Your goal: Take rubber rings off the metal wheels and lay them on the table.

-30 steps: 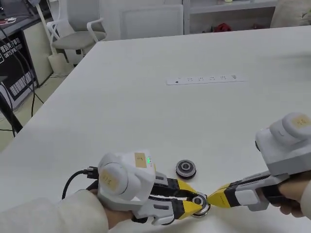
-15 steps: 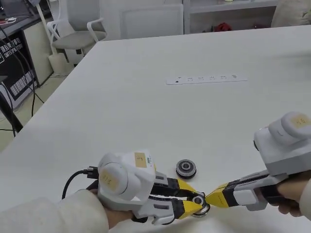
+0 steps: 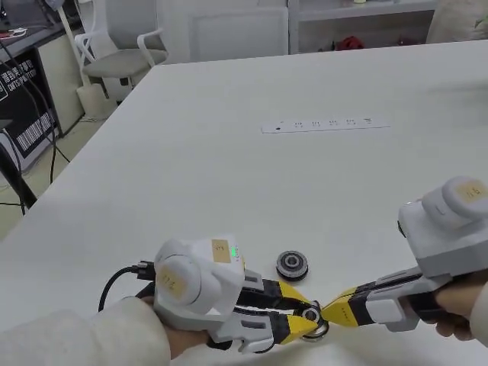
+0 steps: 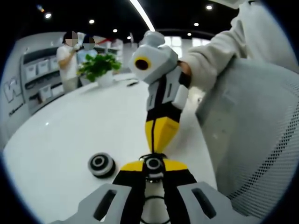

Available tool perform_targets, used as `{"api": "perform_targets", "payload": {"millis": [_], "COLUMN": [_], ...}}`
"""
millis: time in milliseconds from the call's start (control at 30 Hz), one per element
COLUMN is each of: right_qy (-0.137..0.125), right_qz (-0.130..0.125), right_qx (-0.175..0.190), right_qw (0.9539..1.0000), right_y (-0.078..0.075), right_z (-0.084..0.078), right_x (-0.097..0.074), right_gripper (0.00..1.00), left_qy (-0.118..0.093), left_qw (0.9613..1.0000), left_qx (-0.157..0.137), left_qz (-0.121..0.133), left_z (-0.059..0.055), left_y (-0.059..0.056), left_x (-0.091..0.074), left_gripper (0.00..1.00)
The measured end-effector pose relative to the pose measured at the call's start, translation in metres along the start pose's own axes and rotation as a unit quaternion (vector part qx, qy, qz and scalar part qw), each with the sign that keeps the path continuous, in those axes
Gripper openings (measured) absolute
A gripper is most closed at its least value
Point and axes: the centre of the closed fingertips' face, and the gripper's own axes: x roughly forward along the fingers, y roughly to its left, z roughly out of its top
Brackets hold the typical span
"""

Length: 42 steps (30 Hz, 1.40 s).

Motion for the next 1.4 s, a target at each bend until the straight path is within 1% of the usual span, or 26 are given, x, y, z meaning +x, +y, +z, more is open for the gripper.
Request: {"api": "perform_targets", "payload": {"millis": [167,300,733,900,1000,1067,1133,1267,1333,1400], "right_qy": [-0.002,-0.006,-0.003,-0.004,-0.003,-0.003,-0.005,-0.005,-0.006,-0.006], "right_qz": [0.003,0.013,-0.001,-0.005,-0.007,-0.007,-0.006,-0.007,-0.007,-0.006], "right_qx": [0.001,0.0,0.008,0.015,0.016,0.017,0.019,0.019,0.02,0.022], "right_qw": [1.0,0.9999,1.0,0.9999,0.9998,0.9998,0.9998,0.9998,0.9998,0.9997], "right_y": [0.002,0.006,-0.001,-0.003,-0.005,-0.006,-0.006,-0.004,-0.004,-0.003], "right_z": [0.001,0.003,0.0,0.0,0.0,0.0,0.001,0.001,0.001,0.001], "right_x": [0.0,0.001,0.001,-0.001,-0.001,-0.001,-0.002,-0.002,-0.003,-0.003], "right_gripper": [0.0,0.0,0.0,0.0,0.0,0.0,0.0,0.0,0.0,0.0], "left_qy": [0.0,0.0,-0.002,0.004,0.011,0.017,0.019,0.019,0.014,0.013], "left_qw": [1.0,1.0,1.0,1.0,0.9999,0.9998,0.9997,0.9995,0.9996,0.9996], "left_qx": [0.0,-0.001,-0.004,-0.006,0.006,0.012,0.011,0.019,0.017,0.007], "left_qz": [0.0,0.001,0.002,0.001,-0.001,-0.003,-0.009,-0.018,-0.018,-0.022], "left_z": [0.0,0.0,0.0,0.0,0.001,0.002,0.002,0.008,0.012,0.014], "left_y": [0.0,0.0,0.0,0.0,-0.001,-0.002,-0.004,-0.008,-0.008,-0.01], "left_x": [0.0,0.0,0.0,0.0,-0.001,-0.002,-0.003,-0.006,-0.009,-0.011], "left_gripper": [0.14,0.14,0.14,0.14,0.15,0.16,0.17,0.22,0.26,0.29]}}
